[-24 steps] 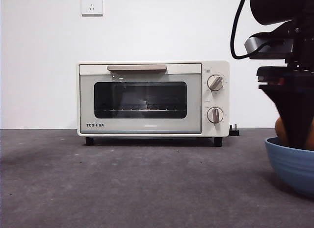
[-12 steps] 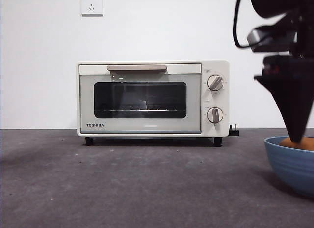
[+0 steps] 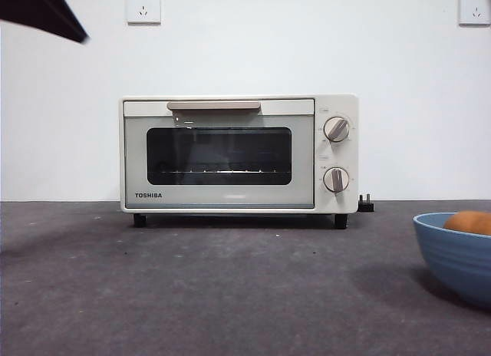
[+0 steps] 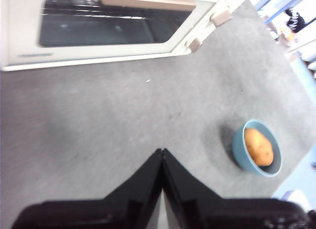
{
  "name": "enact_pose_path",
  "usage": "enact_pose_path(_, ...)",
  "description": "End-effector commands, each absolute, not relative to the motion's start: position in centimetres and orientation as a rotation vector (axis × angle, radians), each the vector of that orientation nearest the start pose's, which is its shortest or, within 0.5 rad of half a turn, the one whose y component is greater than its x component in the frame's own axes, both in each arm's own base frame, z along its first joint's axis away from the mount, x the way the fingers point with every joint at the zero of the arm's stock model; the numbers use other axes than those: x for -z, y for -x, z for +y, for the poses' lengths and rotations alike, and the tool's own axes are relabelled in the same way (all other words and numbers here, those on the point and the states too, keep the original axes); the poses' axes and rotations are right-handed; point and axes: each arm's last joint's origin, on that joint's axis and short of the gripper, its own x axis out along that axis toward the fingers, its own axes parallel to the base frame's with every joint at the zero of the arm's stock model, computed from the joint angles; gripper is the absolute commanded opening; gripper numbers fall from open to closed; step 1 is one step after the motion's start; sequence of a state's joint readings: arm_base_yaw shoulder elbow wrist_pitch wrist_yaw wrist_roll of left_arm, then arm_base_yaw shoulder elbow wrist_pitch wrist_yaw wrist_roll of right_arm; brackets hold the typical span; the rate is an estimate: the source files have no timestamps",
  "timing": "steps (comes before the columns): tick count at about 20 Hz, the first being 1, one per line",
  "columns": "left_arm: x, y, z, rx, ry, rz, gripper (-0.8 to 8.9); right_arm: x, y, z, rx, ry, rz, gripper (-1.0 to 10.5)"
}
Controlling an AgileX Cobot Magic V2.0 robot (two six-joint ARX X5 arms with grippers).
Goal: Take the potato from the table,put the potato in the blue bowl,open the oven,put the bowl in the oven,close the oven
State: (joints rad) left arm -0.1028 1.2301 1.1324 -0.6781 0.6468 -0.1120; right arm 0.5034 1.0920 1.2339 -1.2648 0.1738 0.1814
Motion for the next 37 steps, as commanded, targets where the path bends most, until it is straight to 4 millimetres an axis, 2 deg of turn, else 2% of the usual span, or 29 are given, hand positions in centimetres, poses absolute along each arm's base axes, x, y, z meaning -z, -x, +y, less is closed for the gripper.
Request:
enact_pose_path(1,-32.3,-26.5,-5.4,0.693,0.365,0.828,-0.05,-36.0,-13.1,6.7,-0.191,0.137,0.999,-0.1)
enact_pose_path(4,-33.7,-30.1,-7.6,0.727,0.327,0.814,-0.05,-37.4,-9.7,4.8,-0.202,0.043,0.896,-0.1)
enact_pose_path(6,-34.7,-32.6,-8.9,0.684,0.278,0.788,-0.06,-37.8,-7.8,3.8,-0.196,-0.021,0.853,-0.1)
enact_pose_path(9,-35.4,-35.7,-10.6,0.687,0.246,0.76,-0.06,-38.6,-5.2,2.7,-0.283,-0.211,0.772,-0.1)
enact_pose_path(12,-35.1,-38.2,-12.1,0.677,0.226,0.771,-0.06,-39.1,-2.8,1.7,-0.371,-0.344,0.694,-0.1)
enact_pose_path(14,-34.5,-39.1,-12.7,0.663,0.186,0.785,-0.06,-39.2,-1.8,1.2,-0.384,-0.41,0.672,-0.1)
enact_pose_path(18,-33.3,-39.5,-13.5,0.649,0.122,0.805,-0.06,-39.9,-0.9,0.8,-0.431,-0.436,0.621,-0.1)
enact_pose_path(24,-33.2,-39.7,-13.6,0.587,0.003,0.773,-0.06,-39.9,-0.8,0.8,-0.429,-0.438,0.626,-0.1)
enact_pose_path(33,-30.7,-40.8,-14.1,0.593,-0.008,0.842,-0.06,-39.5,-0.7,0.6,-0.4,-0.43,0.668,-0.1)
enact_pose_path(37,-30.2,-40.3,-14.1,0.593,-0.038,0.905,-0.06,-39.5,-0.7,0.6,-0.4,-0.43,0.666,-0.1)
